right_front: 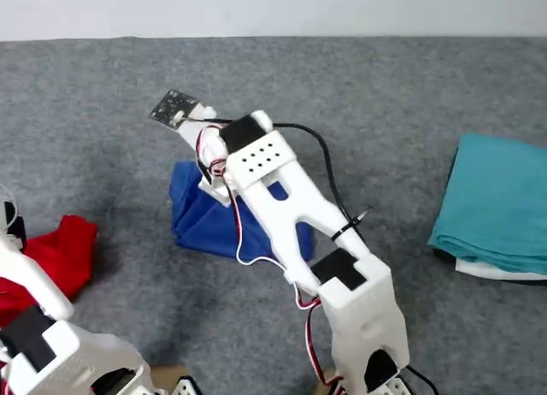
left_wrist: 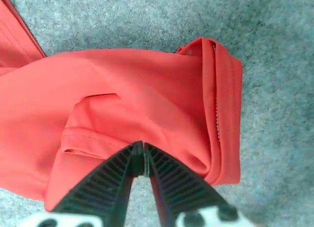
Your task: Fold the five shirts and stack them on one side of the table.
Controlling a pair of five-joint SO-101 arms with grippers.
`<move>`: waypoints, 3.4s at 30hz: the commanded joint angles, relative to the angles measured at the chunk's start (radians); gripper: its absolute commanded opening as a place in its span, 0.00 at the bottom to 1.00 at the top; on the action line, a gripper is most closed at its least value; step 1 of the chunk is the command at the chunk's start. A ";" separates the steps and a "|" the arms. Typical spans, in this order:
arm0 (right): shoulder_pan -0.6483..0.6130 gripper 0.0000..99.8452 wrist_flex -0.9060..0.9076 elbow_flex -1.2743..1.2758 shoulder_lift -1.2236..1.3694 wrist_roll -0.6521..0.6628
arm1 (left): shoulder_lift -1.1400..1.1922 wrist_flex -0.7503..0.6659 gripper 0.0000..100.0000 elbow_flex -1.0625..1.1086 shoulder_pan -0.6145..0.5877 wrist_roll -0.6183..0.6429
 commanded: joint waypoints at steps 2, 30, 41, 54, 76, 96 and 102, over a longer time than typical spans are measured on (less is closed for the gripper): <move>-0.010 0.01 -0.045 -0.129 0.033 0.009 | -0.054 -0.025 0.01 -0.002 0.002 0.006; 0.157 0.01 0.358 -0.698 0.318 0.011 | -0.055 -0.052 0.01 0.030 0.000 0.005; 0.208 0.01 0.358 -0.446 0.326 0.011 | -0.269 -0.052 0.01 0.018 -0.051 0.006; -0.242 0.01 0.357 -0.413 0.225 0.011 | -0.313 -0.043 0.01 0.019 -0.054 0.008; 0.077 0.16 0.311 -0.411 0.285 -0.081 | -0.315 -0.044 0.01 0.090 -0.132 0.002; -0.206 0.15 0.357 -0.408 0.265 -0.083 | -0.315 -0.051 0.01 0.093 -0.132 0.000; -0.288 0.15 0.255 -0.407 0.364 -0.083 | -0.315 -0.046 0.01 0.093 -0.132 0.002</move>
